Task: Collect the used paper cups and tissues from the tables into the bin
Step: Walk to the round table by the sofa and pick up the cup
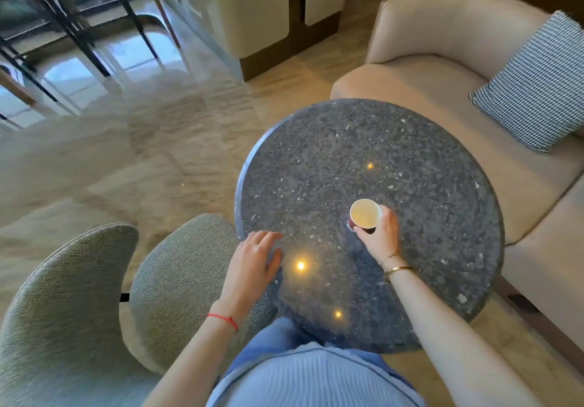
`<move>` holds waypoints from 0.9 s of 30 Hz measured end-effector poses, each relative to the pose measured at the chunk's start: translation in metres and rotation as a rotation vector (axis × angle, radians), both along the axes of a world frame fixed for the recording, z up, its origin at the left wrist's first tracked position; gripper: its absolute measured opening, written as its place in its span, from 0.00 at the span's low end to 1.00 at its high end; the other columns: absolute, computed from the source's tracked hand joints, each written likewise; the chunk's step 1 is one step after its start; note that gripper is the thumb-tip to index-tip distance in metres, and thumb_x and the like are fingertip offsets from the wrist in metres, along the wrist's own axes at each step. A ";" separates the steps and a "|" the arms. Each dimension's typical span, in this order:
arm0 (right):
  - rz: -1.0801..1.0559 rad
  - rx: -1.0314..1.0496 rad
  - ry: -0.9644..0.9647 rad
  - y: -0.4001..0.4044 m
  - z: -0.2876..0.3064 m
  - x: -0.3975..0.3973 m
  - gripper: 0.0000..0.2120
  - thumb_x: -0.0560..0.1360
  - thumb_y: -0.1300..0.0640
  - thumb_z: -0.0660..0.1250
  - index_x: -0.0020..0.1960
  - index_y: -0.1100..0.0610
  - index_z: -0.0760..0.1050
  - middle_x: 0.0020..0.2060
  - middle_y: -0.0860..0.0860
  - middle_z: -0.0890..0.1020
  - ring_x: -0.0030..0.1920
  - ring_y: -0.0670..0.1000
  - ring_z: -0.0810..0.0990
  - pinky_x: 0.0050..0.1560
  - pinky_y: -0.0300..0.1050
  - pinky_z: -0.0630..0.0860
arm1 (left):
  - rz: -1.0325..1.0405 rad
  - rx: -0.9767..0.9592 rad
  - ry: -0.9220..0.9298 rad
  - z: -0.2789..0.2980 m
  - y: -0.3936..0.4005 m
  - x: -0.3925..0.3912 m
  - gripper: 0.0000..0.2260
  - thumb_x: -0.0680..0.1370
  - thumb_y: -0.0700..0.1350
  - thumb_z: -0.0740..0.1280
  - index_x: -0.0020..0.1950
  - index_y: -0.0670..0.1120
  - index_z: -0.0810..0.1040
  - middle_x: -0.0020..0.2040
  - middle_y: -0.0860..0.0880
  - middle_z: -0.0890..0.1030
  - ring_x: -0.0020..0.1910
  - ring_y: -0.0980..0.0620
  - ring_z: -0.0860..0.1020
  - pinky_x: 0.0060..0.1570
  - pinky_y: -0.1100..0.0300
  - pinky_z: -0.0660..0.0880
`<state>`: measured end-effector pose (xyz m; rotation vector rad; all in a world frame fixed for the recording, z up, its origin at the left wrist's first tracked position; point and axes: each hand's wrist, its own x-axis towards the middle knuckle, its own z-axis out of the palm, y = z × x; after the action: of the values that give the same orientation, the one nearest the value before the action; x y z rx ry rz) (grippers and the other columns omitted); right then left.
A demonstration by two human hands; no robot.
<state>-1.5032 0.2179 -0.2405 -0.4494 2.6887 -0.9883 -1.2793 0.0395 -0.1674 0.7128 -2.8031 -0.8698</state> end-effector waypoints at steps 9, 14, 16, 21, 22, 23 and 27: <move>0.001 -0.116 -0.069 0.015 0.019 0.017 0.32 0.63 0.57 0.79 0.61 0.60 0.66 0.59 0.57 0.74 0.58 0.55 0.74 0.54 0.43 0.73 | -0.049 0.090 -0.149 -0.029 0.012 -0.019 0.11 0.79 0.45 0.64 0.61 0.46 0.77 0.58 0.49 0.79 0.59 0.47 0.76 0.57 0.50 0.72; 0.053 -0.207 -0.039 0.035 0.045 0.038 0.32 0.64 0.56 0.79 0.61 0.57 0.65 0.57 0.52 0.75 0.55 0.49 0.74 0.50 0.38 0.72 | -0.081 0.089 -0.124 -0.026 0.024 -0.023 0.11 0.78 0.44 0.65 0.60 0.47 0.78 0.57 0.49 0.80 0.58 0.46 0.76 0.56 0.50 0.73; 0.071 -0.244 -0.016 0.042 0.056 0.046 0.32 0.65 0.56 0.79 0.62 0.55 0.65 0.57 0.50 0.75 0.55 0.47 0.74 0.50 0.35 0.72 | -0.081 0.072 -0.101 -0.020 0.027 -0.020 0.11 0.78 0.44 0.65 0.60 0.47 0.78 0.57 0.49 0.80 0.58 0.46 0.77 0.56 0.50 0.73; 0.143 -0.313 0.010 0.064 0.075 0.063 0.31 0.66 0.55 0.78 0.62 0.49 0.64 0.58 0.46 0.74 0.56 0.43 0.74 0.52 0.29 0.72 | -0.028 0.001 -0.013 0.001 0.037 0.003 0.11 0.77 0.43 0.67 0.59 0.46 0.79 0.56 0.49 0.80 0.54 0.46 0.78 0.54 0.52 0.75; 0.159 -0.318 0.017 0.070 0.078 0.065 0.31 0.66 0.54 0.78 0.62 0.47 0.64 0.58 0.45 0.74 0.56 0.43 0.74 0.53 0.31 0.72 | -0.011 -0.011 0.000 0.004 0.042 0.010 0.11 0.77 0.42 0.67 0.59 0.46 0.79 0.56 0.49 0.80 0.54 0.47 0.78 0.53 0.53 0.75; 0.177 -0.322 0.023 0.075 0.080 0.068 0.32 0.66 0.54 0.78 0.62 0.46 0.63 0.58 0.45 0.74 0.56 0.42 0.73 0.53 0.32 0.73 | 0.010 -0.022 0.008 0.008 0.047 0.018 0.11 0.77 0.42 0.67 0.59 0.47 0.79 0.56 0.50 0.80 0.54 0.47 0.78 0.54 0.54 0.75; 0.285 -0.324 0.037 0.100 0.083 0.079 0.32 0.66 0.53 0.78 0.63 0.49 0.65 0.57 0.44 0.74 0.54 0.41 0.73 0.52 0.30 0.70 | 0.144 -0.062 0.031 0.019 0.083 0.058 0.11 0.78 0.44 0.66 0.60 0.47 0.78 0.56 0.52 0.80 0.55 0.51 0.77 0.53 0.58 0.72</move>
<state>-1.4247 0.3175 -0.1576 -0.8922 2.4054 -1.3365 -1.2217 0.1221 -0.1486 0.8702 -2.6989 -0.7583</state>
